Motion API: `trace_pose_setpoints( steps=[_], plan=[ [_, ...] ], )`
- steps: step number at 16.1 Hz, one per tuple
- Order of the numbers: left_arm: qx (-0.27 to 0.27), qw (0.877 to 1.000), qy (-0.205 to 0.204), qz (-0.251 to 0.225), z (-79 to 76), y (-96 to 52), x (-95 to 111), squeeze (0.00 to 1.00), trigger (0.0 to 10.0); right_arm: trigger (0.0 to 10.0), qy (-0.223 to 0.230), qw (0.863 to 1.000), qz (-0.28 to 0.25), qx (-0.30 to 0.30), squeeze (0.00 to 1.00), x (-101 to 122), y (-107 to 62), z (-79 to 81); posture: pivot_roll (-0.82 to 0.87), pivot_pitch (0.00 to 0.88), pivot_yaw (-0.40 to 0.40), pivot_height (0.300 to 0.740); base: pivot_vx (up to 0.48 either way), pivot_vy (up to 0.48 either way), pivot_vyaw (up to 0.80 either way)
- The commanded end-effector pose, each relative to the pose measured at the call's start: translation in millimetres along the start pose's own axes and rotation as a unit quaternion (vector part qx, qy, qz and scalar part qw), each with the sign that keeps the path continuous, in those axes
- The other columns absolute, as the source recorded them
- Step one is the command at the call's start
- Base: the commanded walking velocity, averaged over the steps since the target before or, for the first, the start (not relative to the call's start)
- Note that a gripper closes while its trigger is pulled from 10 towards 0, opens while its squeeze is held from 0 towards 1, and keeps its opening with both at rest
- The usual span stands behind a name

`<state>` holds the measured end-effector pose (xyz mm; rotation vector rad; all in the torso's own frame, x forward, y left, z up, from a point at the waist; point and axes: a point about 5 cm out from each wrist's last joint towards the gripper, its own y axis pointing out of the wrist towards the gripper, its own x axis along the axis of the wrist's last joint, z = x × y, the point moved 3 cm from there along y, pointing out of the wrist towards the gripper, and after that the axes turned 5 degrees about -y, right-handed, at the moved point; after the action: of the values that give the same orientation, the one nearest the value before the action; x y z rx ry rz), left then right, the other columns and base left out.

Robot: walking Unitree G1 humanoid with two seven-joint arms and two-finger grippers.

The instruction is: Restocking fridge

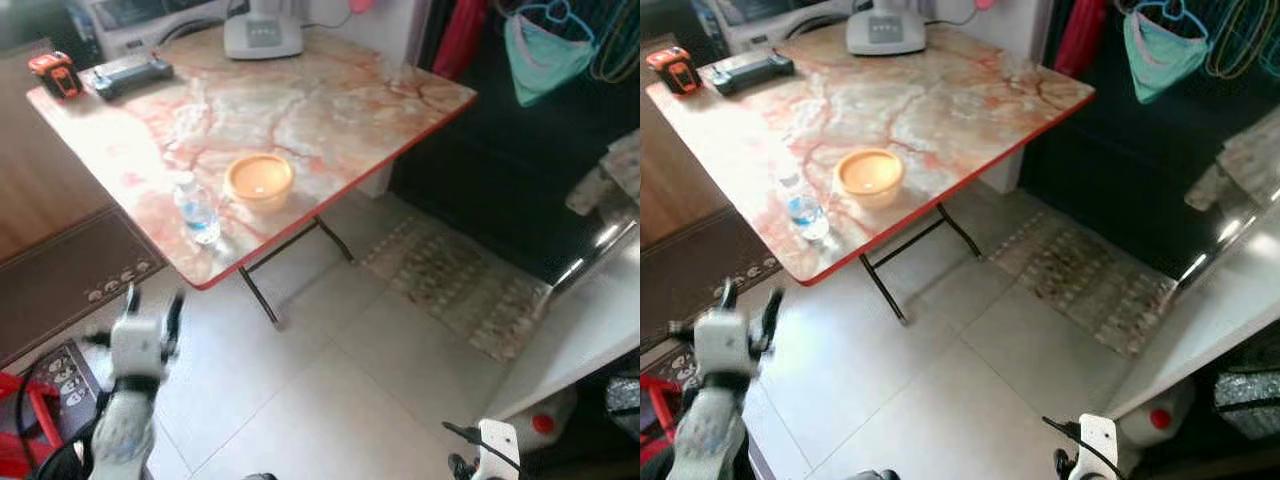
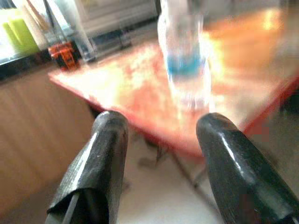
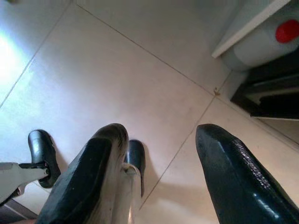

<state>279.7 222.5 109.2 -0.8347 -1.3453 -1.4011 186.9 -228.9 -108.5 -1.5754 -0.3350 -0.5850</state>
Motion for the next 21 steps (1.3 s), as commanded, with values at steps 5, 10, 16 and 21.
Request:
trace_pose_setpoints(
  steps=[5, 10, 16, 21],
  plan=[
    [0.000, 0.995, -0.048, -0.084, -7.8, 24.1, 72.2, 0.00, 10.0, 10.0, 0.018, 1.000, 0.013, -0.010, 0.00, -10.5, -1.8, -4.5, 0.10, 0.070, 0.005, 0.740, 0.000, 0.000, 0.00],
    [0.010, 0.995, -0.074, -0.067, 2.0, 36.0, 87.6, 0.00, 10.0, 10.0, 0.025, 1.000, 0.011, -0.010, 0.00, -10.0, -1.7, -3.4, 0.11, 0.081, 0.007, 0.740, 0.000, 0.000, 0.00],
    [-0.014, 0.993, -0.081, -0.079, -1.2, 47.9, 108.5, 0.00, 10.0, 10.0, 0.015, 1.000, 0.006, -0.003, 0.00, -7.5, -1.3, -1.9, 0.11, 0.092, 0.006, 0.740, 0.152, 0.000, 0.40],
    [-0.021, 0.993, -0.085, -0.077, -2.9, 51.9, 111.2, 0.00, 10.0, 10.0, 0.025, 1.000, 0.005, -0.001, 0.00, -6.6, -1.0, -0.7, 0.11, 0.095, 0.006, 0.740, 0.311, 0.000, 0.00]
  ],
)
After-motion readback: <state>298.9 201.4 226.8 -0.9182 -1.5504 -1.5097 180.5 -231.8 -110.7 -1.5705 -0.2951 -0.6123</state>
